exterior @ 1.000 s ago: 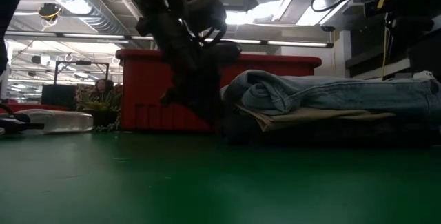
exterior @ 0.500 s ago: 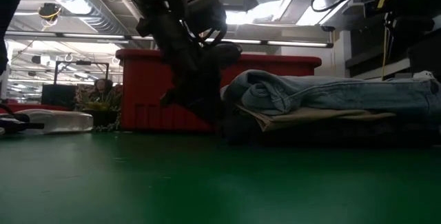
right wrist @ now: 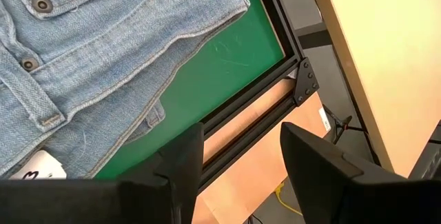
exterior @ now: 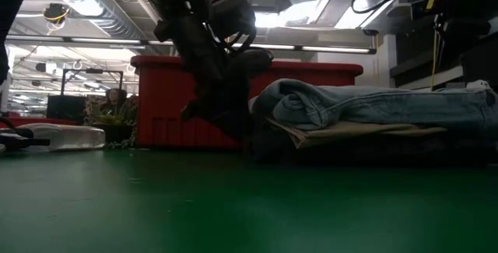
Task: Fold Laundry from Bin
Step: Put the stacked clothes into the red laundry bin
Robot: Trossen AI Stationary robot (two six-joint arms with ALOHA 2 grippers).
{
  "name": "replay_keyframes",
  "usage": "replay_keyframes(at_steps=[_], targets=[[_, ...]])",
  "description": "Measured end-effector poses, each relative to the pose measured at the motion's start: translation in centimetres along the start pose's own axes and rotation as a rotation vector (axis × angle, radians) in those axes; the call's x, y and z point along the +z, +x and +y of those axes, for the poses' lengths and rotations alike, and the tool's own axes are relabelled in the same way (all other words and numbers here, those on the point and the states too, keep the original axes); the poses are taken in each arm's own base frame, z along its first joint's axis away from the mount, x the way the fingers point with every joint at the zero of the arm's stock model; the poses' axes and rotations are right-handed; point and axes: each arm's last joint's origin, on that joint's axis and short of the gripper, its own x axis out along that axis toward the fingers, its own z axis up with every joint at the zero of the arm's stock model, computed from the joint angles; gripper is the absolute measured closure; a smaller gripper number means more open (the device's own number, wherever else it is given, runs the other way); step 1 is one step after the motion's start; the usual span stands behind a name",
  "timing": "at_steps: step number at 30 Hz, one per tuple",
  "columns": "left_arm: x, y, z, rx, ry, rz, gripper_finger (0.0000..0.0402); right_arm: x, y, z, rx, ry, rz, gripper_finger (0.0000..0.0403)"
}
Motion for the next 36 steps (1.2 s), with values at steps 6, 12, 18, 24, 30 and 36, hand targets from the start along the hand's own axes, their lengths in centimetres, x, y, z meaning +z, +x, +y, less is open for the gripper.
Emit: replay_keyframes(at_steps=[6, 12, 18, 24, 30, 36], targets=[[0.00, 0.00, 0.00, 0.000, 0.000, 0.000, 0.0297, 0.00, 0.00, 0.00, 0.000, 0.000, 0.000, 0.0210], [0.00, 0.00, 0.00, 0.000, 0.000, 0.000, 0.0297, 0.00, 0.00, 0.00, 0.000, 0.000, 0.000, 0.0210], [0.15, 0.00, 0.06, -0.005, -0.008, -0.006, 0.0295, 0.00, 0.00, 0.00, 0.000, 0.000, 0.000, 0.0210], [0.17, 0.00, -0.16, -0.018, -0.006, -0.016, 0.0246, 0.00, 0.00, 0.00, 0.000, 0.000, 0.000, 0.0210], [-0.15, -0.01, -0.07, 0.006, 0.008, 0.005, 0.0182, 0.00, -0.01, 0.00, 0.000, 0.000, 0.000, 0.0210], [-0.39, -0.05, -0.80, -0.023, -0.042, -0.013, 0.0176, 0.01, -0.01, 0.00, 0.000, 0.000, -0.001, 0.0210]])
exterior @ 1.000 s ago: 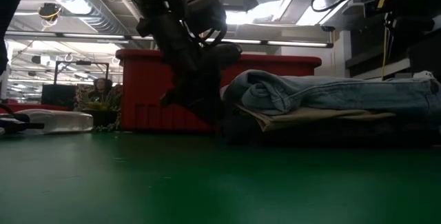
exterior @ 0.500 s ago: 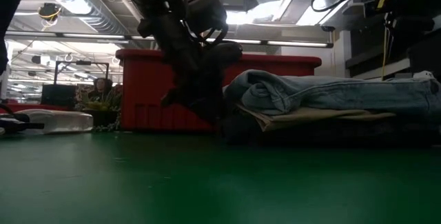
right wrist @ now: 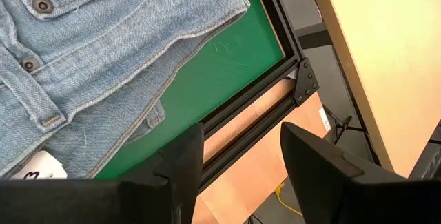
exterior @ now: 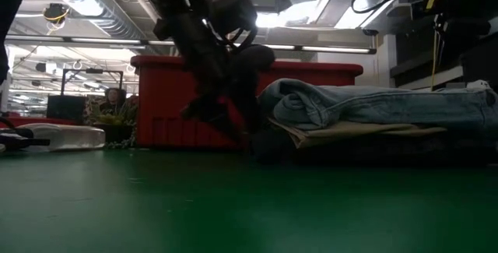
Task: Fold Laundry from Bin
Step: Put the stacked clothes into the red laundry bin
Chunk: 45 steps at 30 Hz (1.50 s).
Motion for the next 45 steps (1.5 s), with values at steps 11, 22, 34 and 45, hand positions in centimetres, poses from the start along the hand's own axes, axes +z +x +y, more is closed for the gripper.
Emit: replay_keyframes(at_steps=[11, 22, 34, 45], targets=[[-0.1, 1.9, 0.0, -0.028, -0.093, -0.009, 0.0177, 0.0, 0.0, 0.0, 0.000, 0.000, -0.001, 0.0210], [0.0, 2.5, 0.4, -0.024, -0.037, -0.008, 0.0183, 0.0, 0.0, 0.0, 0.001, 0.003, -0.005, 0.0210], [0.0, 2.3, 0.5, -0.030, 0.025, 0.023, 0.0325, 0.2, 0.0, 0.0, 0.002, 0.013, -0.021, 0.0210], [0.1, -0.6, 2.1, 0.099, 0.078, 0.119, 0.0397, 0.2, 0.0, 0.0, 0.000, 0.017, -0.024, 0.0210]])
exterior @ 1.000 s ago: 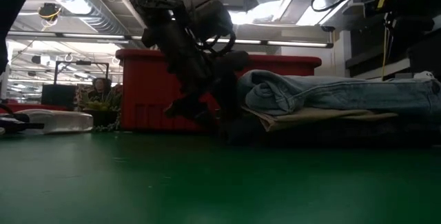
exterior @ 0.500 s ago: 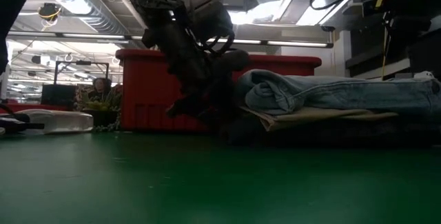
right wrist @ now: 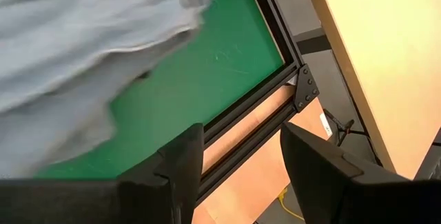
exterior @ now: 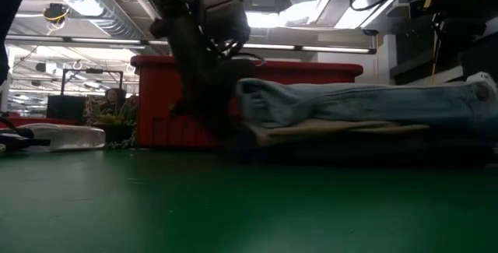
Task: Fold Laundry from Bin
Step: Put the stacked clothes into the red laundry bin
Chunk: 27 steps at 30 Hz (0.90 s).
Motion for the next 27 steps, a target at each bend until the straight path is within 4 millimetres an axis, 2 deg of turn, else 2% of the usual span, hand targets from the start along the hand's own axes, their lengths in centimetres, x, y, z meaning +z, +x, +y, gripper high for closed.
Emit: replay_keyframes(at_steps=[7, 13, 17, 20, 23, 27], targets=[[-1.4, -1.3, 0.9, 0.128, 0.014, 0.110, 0.0399, 0.4, 0.0, 0.2, 0.061, 0.075, -0.037, 0.0210], [-2.4, -1.6, 0.7, 0.177, 0.043, 0.162, 0.0400, 0.7, 0.3, 1.7, 0.474, 0.073, -0.042, 0.0210], [-3.0, -1.7, 0.6, 0.203, 0.074, 0.202, 0.0400, -0.2, 2.7, 3.5, 0.625, 0.078, 0.027, 0.0210], [-3.4, -1.8, 0.5, 0.215, 0.088, 0.222, 0.0400, -1.3, 4.9, 4.7, 0.608, 0.109, 0.121, 0.0210], [-3.7, -1.8, 0.3, 0.221, 0.100, 0.228, 0.0400, -1.3, 6.6, 5.5, 0.586, 0.145, 0.076, 0.0210], [-3.9, -1.8, 0.1, 0.219, 0.103, 0.230, 0.0400, -1.5, 8.6, 6.6, 0.589, 0.195, 0.105, 0.0210]])
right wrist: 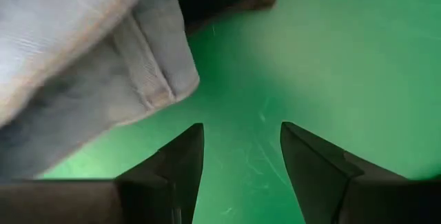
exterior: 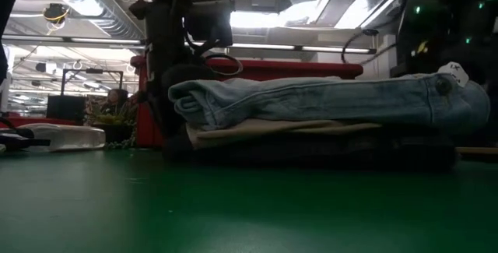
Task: Fold Laundry from Bin
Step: Put the stacked clothes into the red laundry bin
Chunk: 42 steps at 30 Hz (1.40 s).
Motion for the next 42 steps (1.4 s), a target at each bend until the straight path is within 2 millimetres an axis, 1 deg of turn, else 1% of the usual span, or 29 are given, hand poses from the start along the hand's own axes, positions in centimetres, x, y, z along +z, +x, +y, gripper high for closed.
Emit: replay_keyframes(at_steps=[3, 8, 10, 13, 20, 29, 38, 42], targets=[[-0.1, 0.0, -0.1, -0.004, -0.014, 0.004, 0.0401, -0.2, 1.8, -0.2, -0.004, 0.033, 0.038, 0.0210], [-0.1, 0.0, -0.1, -0.010, -0.017, 0.006, 0.0401, 0.9, 4.1, -0.1, 0.052, 0.028, -0.040, 0.0210], [-0.1, 0.0, -0.2, -0.016, -0.021, 0.010, 0.0401, 1.5, 4.7, 0.0, 0.061, 0.025, -0.062, 0.0210], [-0.1, 0.0, -0.2, -0.025, -0.035, 0.017, 0.0401, 1.9, 5.9, 0.0, 0.060, 0.027, -0.030, 0.0210], [-0.2, 0.1, -0.2, -0.031, -0.036, 0.021, 0.0401, 3.2, 8.0, 0.4, 0.170, 0.028, 0.004, 0.0210], [-0.2, 0.1, -0.3, -0.053, -0.040, 0.036, 0.0401, 3.8, 8.3, 0.7, 0.237, 0.039, -0.022, 0.0210], [-0.4, 0.0, -0.1, -0.060, -0.044, 0.069, 0.0401, 4.1, 8.4, 0.7, 0.226, 0.040, -0.060, 0.0210], [-0.4, 0.0, -0.1, -0.073, -0.048, 0.087, 0.0401, 4.4, 8.4, 1.5, 0.233, 0.012, -0.111, 0.0210]])
